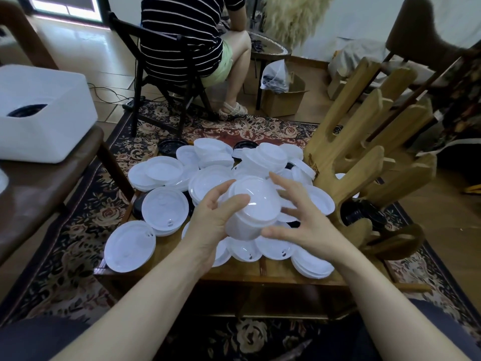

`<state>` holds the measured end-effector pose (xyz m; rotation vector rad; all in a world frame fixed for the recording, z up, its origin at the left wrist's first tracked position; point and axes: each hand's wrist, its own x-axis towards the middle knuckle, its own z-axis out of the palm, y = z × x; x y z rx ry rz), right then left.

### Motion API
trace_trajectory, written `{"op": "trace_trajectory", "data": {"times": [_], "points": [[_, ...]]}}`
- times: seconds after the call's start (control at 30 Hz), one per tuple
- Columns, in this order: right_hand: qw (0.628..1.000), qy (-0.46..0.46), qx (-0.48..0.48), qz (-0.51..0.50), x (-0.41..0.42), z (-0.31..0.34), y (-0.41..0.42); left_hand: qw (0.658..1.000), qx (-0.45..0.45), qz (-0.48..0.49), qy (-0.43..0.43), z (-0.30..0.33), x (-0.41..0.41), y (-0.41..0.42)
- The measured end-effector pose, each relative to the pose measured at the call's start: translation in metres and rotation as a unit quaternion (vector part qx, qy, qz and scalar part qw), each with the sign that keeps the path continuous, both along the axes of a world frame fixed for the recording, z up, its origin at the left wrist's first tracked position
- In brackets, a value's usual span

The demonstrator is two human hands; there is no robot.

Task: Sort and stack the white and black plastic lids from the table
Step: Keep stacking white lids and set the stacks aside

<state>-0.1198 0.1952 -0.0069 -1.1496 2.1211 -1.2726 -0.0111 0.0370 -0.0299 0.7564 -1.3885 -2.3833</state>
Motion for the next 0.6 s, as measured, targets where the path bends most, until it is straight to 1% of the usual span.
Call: {"op": "trace_trajectory", "data": {"times": [0.07,0.1,0.17,0.27,0.33,0.4,0.5,0.6], "points": [[0.997,0.020,-0.019,-0.067,-0.013,0.002,0.006,0.999,0.008,0.039,-0.016,0.001,0.000,-0.006],[0.993,0.055,-0.011,-0.105,-0.021,0.000,0.009,0.998,0.015,0.057,-0.022,0.001,0.000,-0.009],[0.979,0.138,0.047,-0.146,-0.035,-0.008,0.016,0.995,0.036,0.085,-0.026,0.000,0.000,-0.014],[0.950,0.240,0.160,-0.117,-0.045,-0.027,0.018,0.994,0.070,0.084,-0.020,0.001,0.000,-0.015],[0.921,0.300,0.230,-0.095,-0.044,-0.038,0.015,0.995,0.074,0.070,-0.017,0.000,0.000,-0.014],[0.896,0.342,0.270,-0.089,-0.043,-0.047,0.011,0.996,0.070,0.057,-0.019,0.000,0.001,-0.013],[0.870,0.394,0.284,-0.081,-0.040,-0.059,0.007,0.997,0.059,0.039,-0.031,0.002,0.003,-0.012],[0.855,0.447,0.239,-0.109,-0.043,-0.066,0.008,0.998,0.044,0.026,-0.033,0.003,0.005,-0.013]]}}
